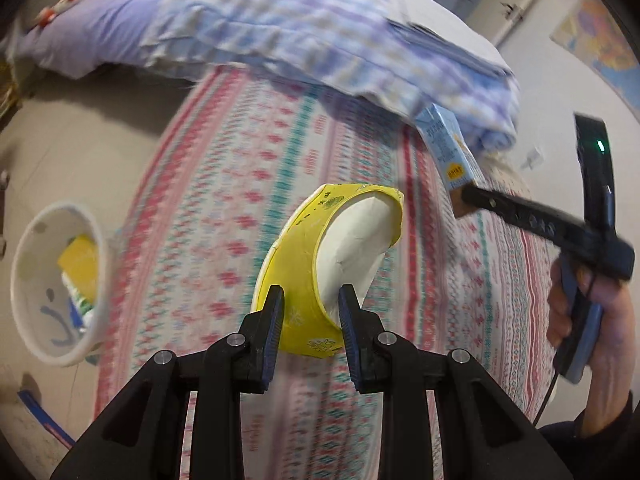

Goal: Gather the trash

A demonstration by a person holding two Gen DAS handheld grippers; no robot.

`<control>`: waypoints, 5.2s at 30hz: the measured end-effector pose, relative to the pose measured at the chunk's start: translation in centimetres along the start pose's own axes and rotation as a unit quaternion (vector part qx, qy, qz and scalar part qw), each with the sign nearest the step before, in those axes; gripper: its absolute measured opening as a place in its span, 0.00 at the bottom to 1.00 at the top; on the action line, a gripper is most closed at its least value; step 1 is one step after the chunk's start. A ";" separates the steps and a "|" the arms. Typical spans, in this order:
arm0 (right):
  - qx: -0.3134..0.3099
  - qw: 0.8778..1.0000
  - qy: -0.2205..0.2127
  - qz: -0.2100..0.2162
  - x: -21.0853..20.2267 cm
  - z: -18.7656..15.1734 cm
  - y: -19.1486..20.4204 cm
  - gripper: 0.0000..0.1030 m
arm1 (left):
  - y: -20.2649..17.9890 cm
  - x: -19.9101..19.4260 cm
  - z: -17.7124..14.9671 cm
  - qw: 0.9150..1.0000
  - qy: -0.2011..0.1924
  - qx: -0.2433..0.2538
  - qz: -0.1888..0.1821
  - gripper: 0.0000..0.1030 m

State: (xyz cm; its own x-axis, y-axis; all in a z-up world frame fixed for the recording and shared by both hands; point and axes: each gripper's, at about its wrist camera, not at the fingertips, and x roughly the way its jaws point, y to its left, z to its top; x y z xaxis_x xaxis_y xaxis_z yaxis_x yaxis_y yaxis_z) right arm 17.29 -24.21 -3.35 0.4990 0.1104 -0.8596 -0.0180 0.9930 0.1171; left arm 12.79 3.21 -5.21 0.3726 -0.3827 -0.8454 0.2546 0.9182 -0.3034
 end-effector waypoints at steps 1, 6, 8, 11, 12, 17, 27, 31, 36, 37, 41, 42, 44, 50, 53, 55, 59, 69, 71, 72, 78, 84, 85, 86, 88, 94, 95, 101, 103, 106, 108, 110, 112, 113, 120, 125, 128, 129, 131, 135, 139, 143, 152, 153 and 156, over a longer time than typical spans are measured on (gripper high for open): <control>-0.007 1.000 0.000 0.003 0.0 0.0 1.0 0.50 | 1.0 -0.4 0.0 1.000 -0.003 -0.009 0.001 0.29; -0.038 0.999 0.000 0.027 0.3 -0.2 5.9 0.50 | 6.6 -2.9 0.3 0.998 -0.020 -0.060 0.004 0.29; -0.052 0.998 -0.002 0.033 0.2 -0.3 7.6 0.50 | 9.5 -4.1 0.2 0.996 -0.027 -0.089 0.009 0.29; -0.068 0.997 -0.004 0.044 0.2 -0.6 10.1 0.50 | 13.1 -5.3 0.3 0.991 -0.036 -0.126 0.018 0.29; -0.071 0.996 -0.004 0.047 0.4 -0.6 10.8 0.50 | 14.3 -5.7 0.3 0.989 -0.038 -0.138 0.021 0.29; -0.089 0.994 0.002 0.060 1.0 -1.1 14.1 0.50 | 20.9 -6.9 -0.5 0.975 -0.038 -0.215 0.036 0.29; -0.119 0.988 0.020 0.098 2.5 -2.1 20.2 0.51 | 26.7 -6.9 -2.4 0.957 -0.025 -0.288 0.028 0.29; -0.135 0.984 0.026 0.109 3.1 -2.6 22.7 0.51 | 28.3 -6.3 -2.5 0.951 -0.030 -0.308 0.022 0.31; -0.143 0.981 0.026 0.127 3.6 -2.8 25.4 0.51 | 31.1 -4.8 -2.4 0.937 -0.042 -0.346 0.027 0.56; -0.145 0.981 0.026 0.129 3.7 -2.9 25.7 0.51 | 31.5 -4.7 -2.4 0.935 -0.042 -0.350 0.037 0.56; -0.150 0.978 0.029 0.139 4.2 -3.1 26.9 0.51 | 33.0 -5.8 -3.4 0.927 -0.047 -0.372 0.029 0.56; -0.150 0.978 0.032 0.142 4.4 -3.2 27.2 0.51 | 32.9 -6.1 -3.4 0.926 -0.050 -0.372 0.027 0.56; -0.150 0.976 0.039 0.151 5.0 -3.2 27.9 0.51 | 32.6 -7.1 -3.4 0.927 -0.064 -0.368 0.030 0.56; -0.125 0.968 0.053 0.211 6.3 -3.1 31.8 0.51 | 31.5 -8.3 -3.6 0.930 -0.067 -0.359 0.035 0.56; -0.114 0.964 0.055 0.235 7.0 -2.9 34.0 0.53 | 31.3 -8.7 -3.8 0.929 -0.069 -0.360 0.052 0.56; -0.108 0.966 0.066 0.226 8.2 -3.2 35.2 0.53 | 31.3 -9.1 -4.1 0.929 -0.068 -0.360 0.055 0.56; -0.101 0.967 0.086 0.219 9.5 -4.5 36.1 0.53 | 30.6 -10.0 -4.3 0.932 -0.074 -0.351 0.057 0.56; -0.128 0.968 0.057 0.210 3.0 -6.8 31.9 0.53 | 24.8 -12.2 -7.3 0.950 -0.086 -0.288 0.090 0.56; -0.139 0.966 0.050 0.213 1.1 -7.8 30.8 0.53 | 23.1 -12.9 -8.4 0.953 -0.092 -0.273 0.096 0.56; -0.143 0.965 0.048 0.214 0.5 -8.3 30.4 0.53 | 22.1 -13.3 -9.0 0.954 -0.096 -0.265 0.104 0.56; -0.170 0.958 0.000 0.231 -5.6 -12.6 28.0 0.61 | 14.9 -16.2 -13.8 0.957 -0.131 -0.207 0.153 0.57; -0.175 0.958 -0.044 0.223 -9.5 -14.9 26.3 0.63 | 8.8 -18.9 -16.6 0.950 -0.161 -0.159 0.214 0.62; -0.175 0.958 -0.051 0.223 -10.0 -15.1 25.9 0.63 | 8.2 -19.1 -16.9 0.949 -0.165 -0.153 0.220 0.62; -0.174 0.957 -0.057 0.223 -10.4 -15.4 25.6 0.64 | 7.2 -19.5 -17.2 0.947 -0.168 -0.146 0.230 0.62; -0.175 0.956 -0.073 0.223 -11.4 -16.0 24.7 0.66 | 6.1 -19.7 -17.5 0.947 -0.170 -0.138 0.235 0.62; -0.176 0.953 -0.105 0.225 -11.7 -16.7 22.8 0.82 | 3.0 -20.8 -18.4 0.938 -0.189 -0.114 0.268 0.74; -0.177 0.954 -0.104 0.218 -11.5 -16.8 22.6 0.82 | 2.6 -20.9 -18.4 0.936 -0.191 -0.111 0.274 0.74; -0.183 0.953 -0.108 0.218 -11.1 -16.8 22.0 0.83 | 1.2 -21.2 -18.6 0.929 -0.191 -0.113 0.297 0.74; -0.185 0.951 -0.115 0.219 -11.4 -16.9 21.9 0.85 | 0.9 -21.1 -18.5 0.928 -0.189 -0.112 0.302 0.74; -0.191 0.949 -0.122 0.220 -11.7 -16.9 21.8 0.88 | 0.5 -21.0 -18.2 0.926 -0.189 -0.109 0.309 0.74; -0.197 0.949 -0.125 0.213 -11.7 -17.1 21.7 0.88 | 0.3 -21.0 -18.0 0.925 -0.188 -0.111 0.310 0.74; -0.201 0.949 -0.127 0.208 -11.8 -17.1 21.5 0.89 | 0.1 -20.8 -17.8 0.924 -0.190 -0.112 0.313 0.74; -0.199 0.950 -0.129 0.205 -11.8 -17.1 21.2 0.89 | -0.2 -20.4 -17.6 0.924 -0.187 -0.113 0.315 0.75; -0.195 0.950 -0.128 0.207 -11.8 -17.0 21.0 0.90 | -0.3 -20.3 -17.5 0.924 -0.186 -0.113 0.313 0.75; -0.182 0.951 -0.129 0.212 -11.9 -16.7 20.2 0.90 | -1.0 -20.1 -17.6 0.927 -0.178 -0.111 0.311 0.75; -0.184 0.950 -0.130 0.214 -12.0 -16.8 20.3 0.90 | -1.0 -20.3 -17.7 0.927 -0.178 -0.113 0.311 0.75; -0.185 0.950 -0.130 0.214 -12.0 -16.9 20.4 0.90 | -0.8 -20.4 -17.7 0.927 -0.177 -0.114 0.310 0.75; -0.185 0.950 -0.130 0.214 -12.0 -16.9 20.4 0.90 | -0.7 -20.4 -17.7 0.928 -0.175 -0.115 0.309 0.75; -0.186 0.950 -0.129 0.214 -12.0 -17.0 20.5 0.90 | -0.6 -20.4 -17.7 0.927 -0.174 -0.117 0.310 0.75; -0.189 0.949 -0.128 0.216 -12.0 -17.1 20.8 0.90 | -0.5 -20.4 -17.6 0.927 -0.174 -0.116 0.310 0.75; -0.191 0.949 -0.128 0.217 -11.9 -17.2 20.9 0.90 | -0.6 -20.3 -17.5 0.928 -0.172 -0.116 0.308 0.75; -0.191 0.949 -0.129 0.215 -11.9 -17.1 20.8 0.90 | -0.7 -20.2 -17.5 0.929 -0.172 -0.115 0.309 0.75; -0.190 0.950 -0.128 0.214 -11.8 -17.1 20.8 0.90 | -1.1 -20.1 -17.4 0.931 -0.171 -0.111 0.304 0.75; -0.190 0.950 -0.128 0.214 -11.8 -17.1 20.8 0.90 | -1.1 -20.1 -17.4 0.931 -0.171 -0.110 0.304 0.75; -0.190 0.950 -0.129 0.214 -11.8 -17.1 20.8 0.90 | -1.2 -20.0 -17.4 0.931 -0.170 -0.109 0.304 0.75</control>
State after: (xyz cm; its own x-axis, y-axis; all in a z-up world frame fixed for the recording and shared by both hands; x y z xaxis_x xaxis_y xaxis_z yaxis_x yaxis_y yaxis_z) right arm -3.80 -4.12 0.72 0.5704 0.5411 -0.6180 -0.5536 0.8090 0.1974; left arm -10.46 11.58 4.39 0.6589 0.2377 -0.7137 -0.2678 0.9607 0.0728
